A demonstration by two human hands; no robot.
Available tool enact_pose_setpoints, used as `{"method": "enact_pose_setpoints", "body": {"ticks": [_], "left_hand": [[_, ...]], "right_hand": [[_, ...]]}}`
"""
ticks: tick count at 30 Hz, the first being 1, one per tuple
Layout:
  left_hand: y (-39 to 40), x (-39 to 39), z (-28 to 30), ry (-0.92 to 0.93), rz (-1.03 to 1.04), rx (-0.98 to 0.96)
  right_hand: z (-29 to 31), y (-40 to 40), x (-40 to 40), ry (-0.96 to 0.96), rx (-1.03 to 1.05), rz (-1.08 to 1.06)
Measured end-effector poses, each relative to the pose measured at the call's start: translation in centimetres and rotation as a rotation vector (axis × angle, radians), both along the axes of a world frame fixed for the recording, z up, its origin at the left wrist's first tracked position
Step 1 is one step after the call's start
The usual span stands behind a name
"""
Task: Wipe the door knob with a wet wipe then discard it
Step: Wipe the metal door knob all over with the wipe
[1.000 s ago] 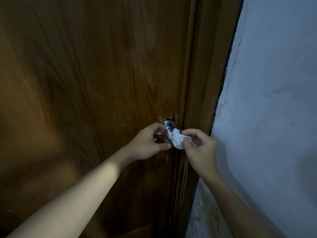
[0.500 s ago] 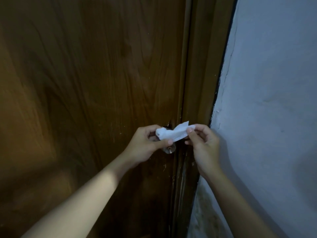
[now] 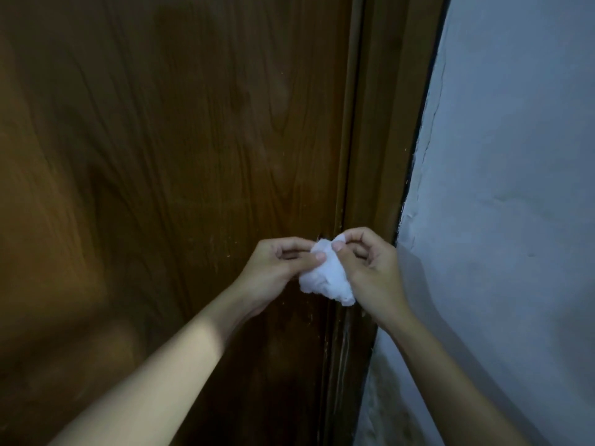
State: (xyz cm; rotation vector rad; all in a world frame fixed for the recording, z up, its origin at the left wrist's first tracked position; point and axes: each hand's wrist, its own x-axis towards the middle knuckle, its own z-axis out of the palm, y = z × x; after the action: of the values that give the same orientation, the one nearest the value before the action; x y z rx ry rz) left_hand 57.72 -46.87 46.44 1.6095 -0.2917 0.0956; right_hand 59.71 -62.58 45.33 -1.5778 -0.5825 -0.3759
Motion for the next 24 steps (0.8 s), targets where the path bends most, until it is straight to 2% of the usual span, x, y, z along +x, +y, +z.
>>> {"method": "enact_pose_setpoints", "body": {"ticks": [4,10,13,16,18,20,22,24], "left_hand": [[0.9,-0.1,-0.3,0.035,-0.002,-0.083],[2.2,0.2,-0.8,0.020,0.016,-0.397],[2.8,0.2,-1.0,-0.026,0.062,-0.447],[3.5,0.6,-1.2,-0.147,0.128,-0.439],[4.2,0.8,-1.6,-0.258,0.108,-0.333],[4.3,0.5,-2.4,-0.284,0.070,-0.025],[3.6,0.3,-3.8,-0.173,0.084,0.297],[2.5,0.2,-4.9,-0.086,0.159,0.466]], "right_hand": [[-0.1,-0.4,0.6,0.059,0.129,-0.100],[0.0,-0.9,1.2,0.134,0.359,-0.186],[-0.2,-0.8,1.1,0.059,0.358,-0.252],[-0.4,-0.6,1.4,-0.078,0.240,-0.296],[-0.7,-0.6,1.4,-0.188,0.095,-0.351],[-2.1,-0.7,1.5,-0.259,-0.110,-0.418],[-4.1,-0.6,1.3,-0.199,-0.340,-0.436],[-5.8,-0.4,1.0,-0.080,-0.498,-0.388]]}}
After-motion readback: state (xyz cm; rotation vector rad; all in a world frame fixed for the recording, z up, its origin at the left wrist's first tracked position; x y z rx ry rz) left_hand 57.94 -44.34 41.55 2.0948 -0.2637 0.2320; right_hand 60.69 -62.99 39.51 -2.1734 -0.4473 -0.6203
